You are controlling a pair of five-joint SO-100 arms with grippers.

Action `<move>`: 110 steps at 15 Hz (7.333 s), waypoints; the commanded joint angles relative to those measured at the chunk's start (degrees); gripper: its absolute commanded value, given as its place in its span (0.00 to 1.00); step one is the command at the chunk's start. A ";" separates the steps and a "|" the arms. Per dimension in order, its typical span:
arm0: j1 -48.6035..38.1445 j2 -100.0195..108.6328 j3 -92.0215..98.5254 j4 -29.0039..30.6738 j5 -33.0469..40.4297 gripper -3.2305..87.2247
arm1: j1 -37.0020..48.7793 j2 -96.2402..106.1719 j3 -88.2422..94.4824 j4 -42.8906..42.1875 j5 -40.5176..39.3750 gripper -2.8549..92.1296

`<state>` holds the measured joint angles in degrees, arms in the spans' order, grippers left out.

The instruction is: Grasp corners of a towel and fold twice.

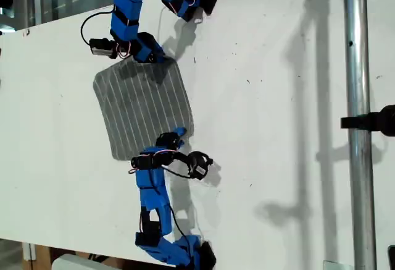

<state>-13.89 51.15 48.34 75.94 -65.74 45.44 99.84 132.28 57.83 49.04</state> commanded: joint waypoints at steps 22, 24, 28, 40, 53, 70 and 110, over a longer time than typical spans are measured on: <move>1.85 -6.94 -1.14 9.76 -9.93 0.25 | -20.13 8.35 -2.64 -1.32 15.82 0.03; 2.72 -4.48 -1.32 11.25 -10.63 0.25 | -20.13 7.65 -2.46 -2.02 15.91 0.03; 4.48 0.35 -1.67 14.24 -10.46 0.25 | -18.98 7.29 -2.29 -2.64 15.29 0.03; 4.57 14.85 2.46 14.15 -12.74 0.30 | -18.46 8.09 -0.79 -3.16 14.85 0.03; 2.55 -5.80 -1.14 12.92 -3.78 0.34 | -18.19 13.01 1.67 -2.29 14.85 0.03; 20.21 16.08 9.32 19.78 -14.33 0.00 | -47.46 37.79 6.15 4.13 31.90 0.03; 14.94 84.29 74.88 15.12 -32.96 0.38 | 4.31 12.74 3.34 -11.16 -4.75 0.42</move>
<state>-2.90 126.56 119.44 93.16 -95.62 49.92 114.43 135.70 53.44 45.00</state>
